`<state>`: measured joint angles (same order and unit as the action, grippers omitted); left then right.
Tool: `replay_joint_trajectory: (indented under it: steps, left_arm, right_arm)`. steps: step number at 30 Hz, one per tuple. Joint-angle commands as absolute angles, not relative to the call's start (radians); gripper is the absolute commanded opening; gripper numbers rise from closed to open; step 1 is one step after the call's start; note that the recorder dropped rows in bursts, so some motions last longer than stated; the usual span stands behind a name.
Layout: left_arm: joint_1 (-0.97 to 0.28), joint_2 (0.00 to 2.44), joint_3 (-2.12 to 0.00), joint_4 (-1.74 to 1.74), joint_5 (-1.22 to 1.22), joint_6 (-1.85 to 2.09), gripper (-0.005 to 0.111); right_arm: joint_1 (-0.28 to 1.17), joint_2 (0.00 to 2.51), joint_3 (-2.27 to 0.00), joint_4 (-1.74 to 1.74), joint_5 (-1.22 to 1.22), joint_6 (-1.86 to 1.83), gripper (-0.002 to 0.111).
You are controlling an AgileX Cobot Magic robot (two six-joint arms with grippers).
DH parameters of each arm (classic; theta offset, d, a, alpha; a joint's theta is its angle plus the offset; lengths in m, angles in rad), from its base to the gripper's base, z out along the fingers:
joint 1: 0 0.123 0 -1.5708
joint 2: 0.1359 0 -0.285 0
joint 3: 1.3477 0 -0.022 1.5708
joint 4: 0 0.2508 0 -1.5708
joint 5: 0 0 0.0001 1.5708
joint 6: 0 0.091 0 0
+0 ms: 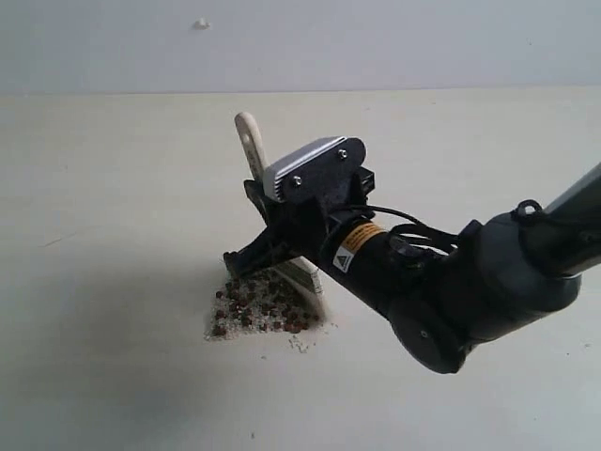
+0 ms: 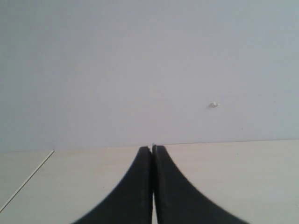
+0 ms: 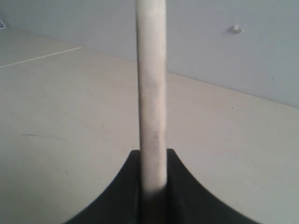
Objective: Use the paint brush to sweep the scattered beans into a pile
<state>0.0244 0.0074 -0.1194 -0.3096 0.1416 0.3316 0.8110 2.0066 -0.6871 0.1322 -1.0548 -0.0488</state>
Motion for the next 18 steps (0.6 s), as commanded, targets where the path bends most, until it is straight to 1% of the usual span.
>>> replay_joint_trajectory:
  steps: [1, 5, 10, 14, 18]
  left_arm:
    - [0.018, 0.006, -0.116, -0.318, 0.140, 0.334, 0.000]
    - [0.018, 0.006, -0.116, -0.318, 0.140, 0.334, 0.000]
    - [0.018, 0.006, -0.116, -0.318, 0.140, 0.334, 0.000]
    - [0.018, 0.006, -0.116, -0.318, 0.140, 0.334, 0.000]
    - [0.018, 0.006, -0.116, -0.318, 0.140, 0.334, 0.000]
  right_arm:
    - [0.814, 2.006, -0.729, 0.146, -1.004, -0.030, 0.000]
    - [0.814, 1.978, -0.726, 0.281, -1.043, -0.071, 0.000]
    - [0.814, 1.881, -0.715, 0.488, -1.018, -0.317, 0.000]
    - [0.816, 1.888, -0.715, 0.674, -0.968, -0.433, 0.000]
    - [0.869, 1.925, -0.715, 0.849, -0.973, -0.571, 0.000]
